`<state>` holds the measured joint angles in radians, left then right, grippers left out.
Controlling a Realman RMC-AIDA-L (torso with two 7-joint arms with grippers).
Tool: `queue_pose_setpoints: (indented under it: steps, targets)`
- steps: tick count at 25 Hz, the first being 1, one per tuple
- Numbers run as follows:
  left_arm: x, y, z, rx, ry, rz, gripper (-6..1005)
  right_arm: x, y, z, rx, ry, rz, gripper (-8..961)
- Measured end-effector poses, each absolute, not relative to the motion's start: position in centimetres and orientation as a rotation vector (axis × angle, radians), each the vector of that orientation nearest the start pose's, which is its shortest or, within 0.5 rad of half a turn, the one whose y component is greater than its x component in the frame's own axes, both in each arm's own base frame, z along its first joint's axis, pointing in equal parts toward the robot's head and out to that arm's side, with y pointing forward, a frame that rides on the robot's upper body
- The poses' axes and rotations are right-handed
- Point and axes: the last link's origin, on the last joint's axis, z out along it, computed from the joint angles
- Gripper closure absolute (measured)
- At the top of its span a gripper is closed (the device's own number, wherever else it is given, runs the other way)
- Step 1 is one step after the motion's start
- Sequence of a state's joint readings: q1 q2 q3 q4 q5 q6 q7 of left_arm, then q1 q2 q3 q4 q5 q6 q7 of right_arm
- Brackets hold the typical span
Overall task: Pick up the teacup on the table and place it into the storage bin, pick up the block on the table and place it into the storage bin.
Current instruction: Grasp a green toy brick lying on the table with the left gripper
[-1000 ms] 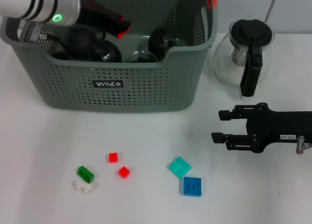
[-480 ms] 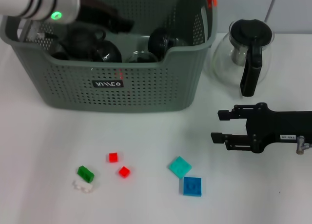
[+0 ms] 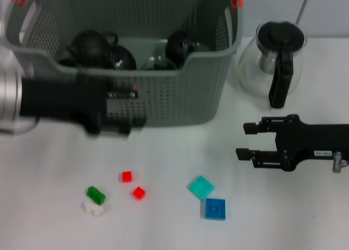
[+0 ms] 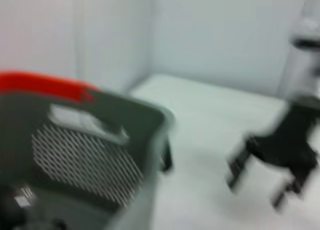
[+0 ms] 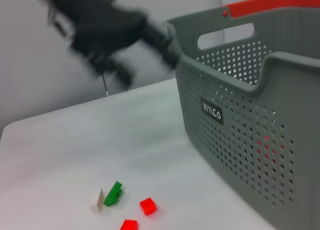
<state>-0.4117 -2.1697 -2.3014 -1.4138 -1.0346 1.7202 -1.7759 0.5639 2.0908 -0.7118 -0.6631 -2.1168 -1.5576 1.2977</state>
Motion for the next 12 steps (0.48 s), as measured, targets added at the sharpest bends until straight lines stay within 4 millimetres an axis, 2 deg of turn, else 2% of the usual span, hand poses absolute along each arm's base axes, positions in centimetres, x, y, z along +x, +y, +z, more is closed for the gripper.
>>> queue_pose_setpoints:
  steps: [3, 9, 12]
  targets:
    - [-22.6, 30.0, 4.9, -2.817, -0.411, -0.32, 279, 25.8, 32.9, -1.5, -2.855, 0.459, 0.547, 270]
    - [-25.5, 28.7, 4.6, -2.813, -0.504, -0.181, 282, 25.9, 32.8, -1.5, -2.855, 0.462, 0.547, 270]
    - [-26.3, 28.4, 4.5, -2.806, -0.578, -0.117, 283, 26.0, 32.8, -1.6, -2.853, 0.468, 0.546, 270]
